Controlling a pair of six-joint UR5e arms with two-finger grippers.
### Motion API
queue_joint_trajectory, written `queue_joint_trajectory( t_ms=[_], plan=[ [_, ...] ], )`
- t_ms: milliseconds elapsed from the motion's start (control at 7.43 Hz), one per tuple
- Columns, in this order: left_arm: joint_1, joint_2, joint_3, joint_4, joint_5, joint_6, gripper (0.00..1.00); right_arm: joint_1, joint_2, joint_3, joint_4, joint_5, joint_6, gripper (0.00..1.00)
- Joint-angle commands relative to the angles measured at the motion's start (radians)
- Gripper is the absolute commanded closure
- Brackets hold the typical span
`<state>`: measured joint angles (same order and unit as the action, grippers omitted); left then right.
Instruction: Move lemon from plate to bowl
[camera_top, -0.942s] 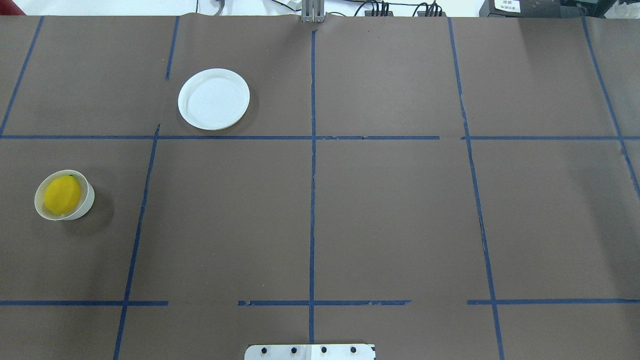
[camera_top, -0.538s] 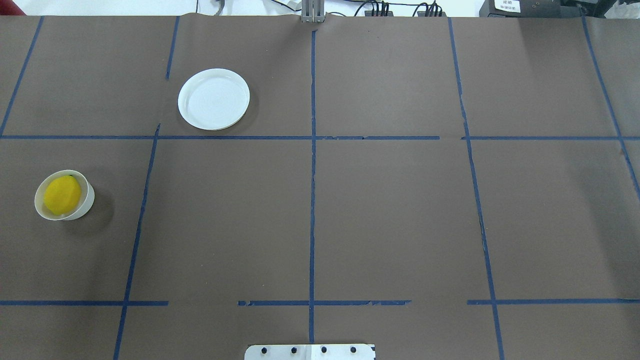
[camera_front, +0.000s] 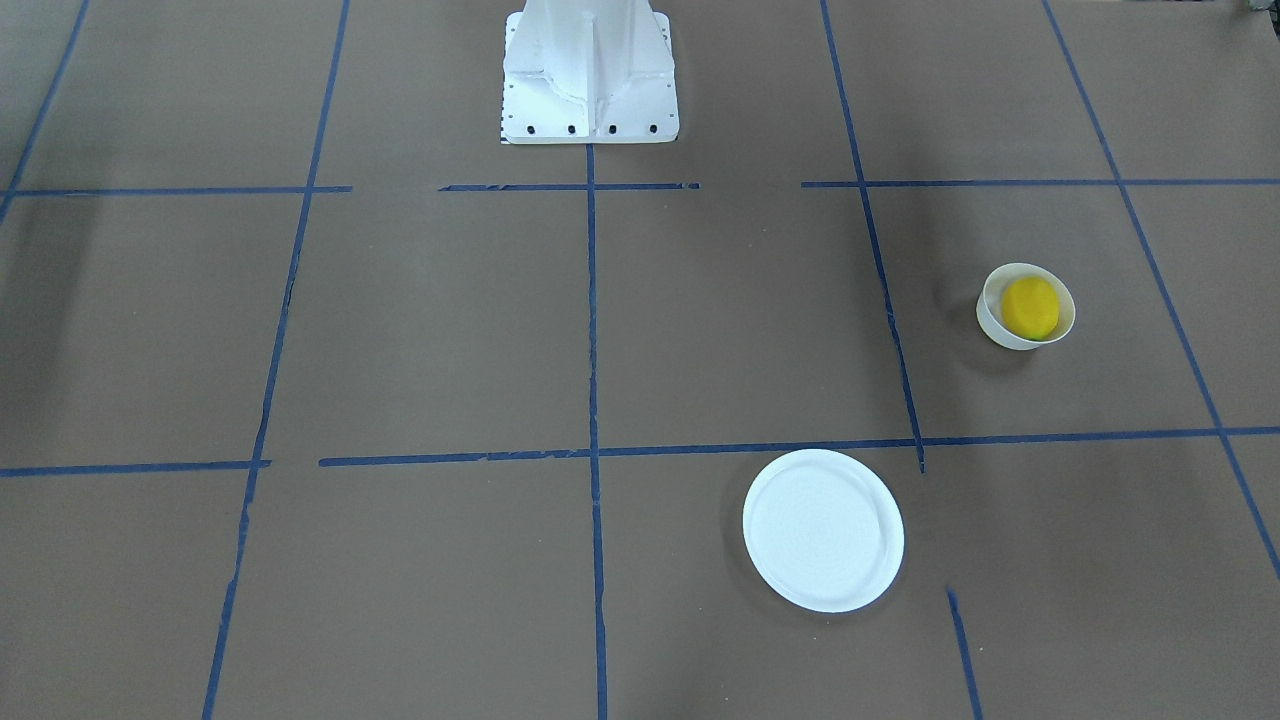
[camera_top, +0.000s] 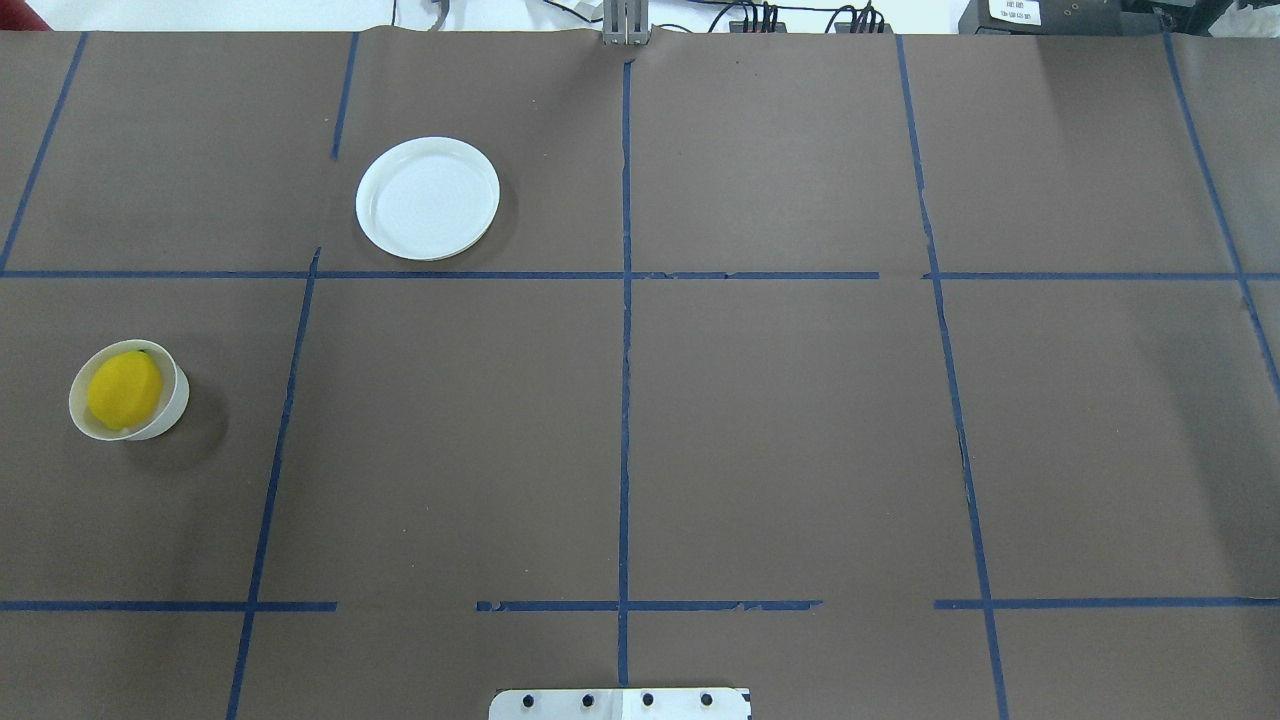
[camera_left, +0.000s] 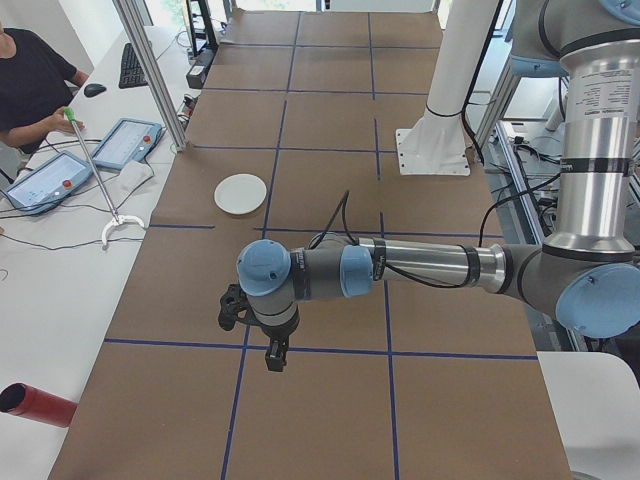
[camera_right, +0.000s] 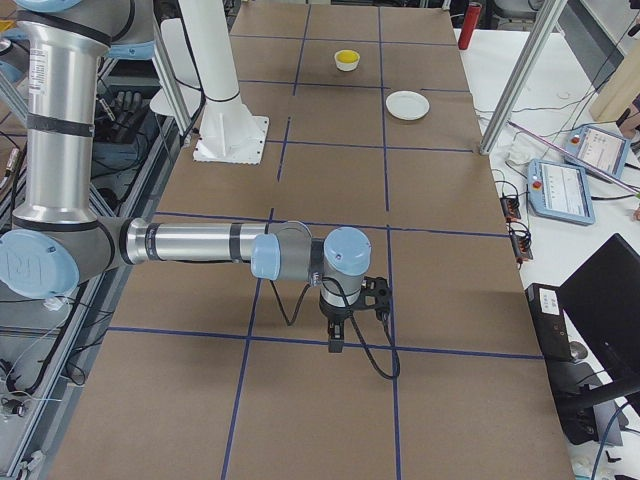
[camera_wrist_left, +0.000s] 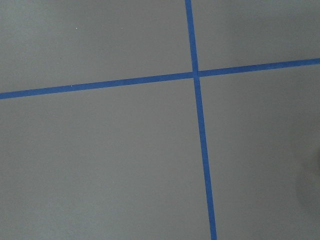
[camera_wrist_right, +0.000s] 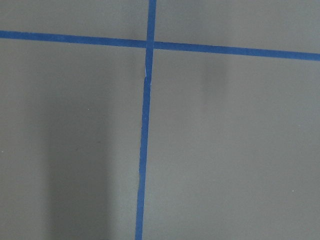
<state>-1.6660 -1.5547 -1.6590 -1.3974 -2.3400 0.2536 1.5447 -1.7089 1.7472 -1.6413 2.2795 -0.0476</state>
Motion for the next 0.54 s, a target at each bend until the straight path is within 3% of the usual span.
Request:
queue_joint_trajectory(
  t_ms=[0, 404],
  plan=[
    [0.000, -0.005, 0.002, -0.005, 0.007, 0.001, 0.00, 0.000, 0.000, 0.000, 0.000, 0.000, 0.000, 0.00],
    [0.002, -0.007, 0.010, -0.005, 0.007, 0.001, 0.00, 0.000, 0.000, 0.000, 0.000, 0.000, 0.000, 0.00]
  ],
)
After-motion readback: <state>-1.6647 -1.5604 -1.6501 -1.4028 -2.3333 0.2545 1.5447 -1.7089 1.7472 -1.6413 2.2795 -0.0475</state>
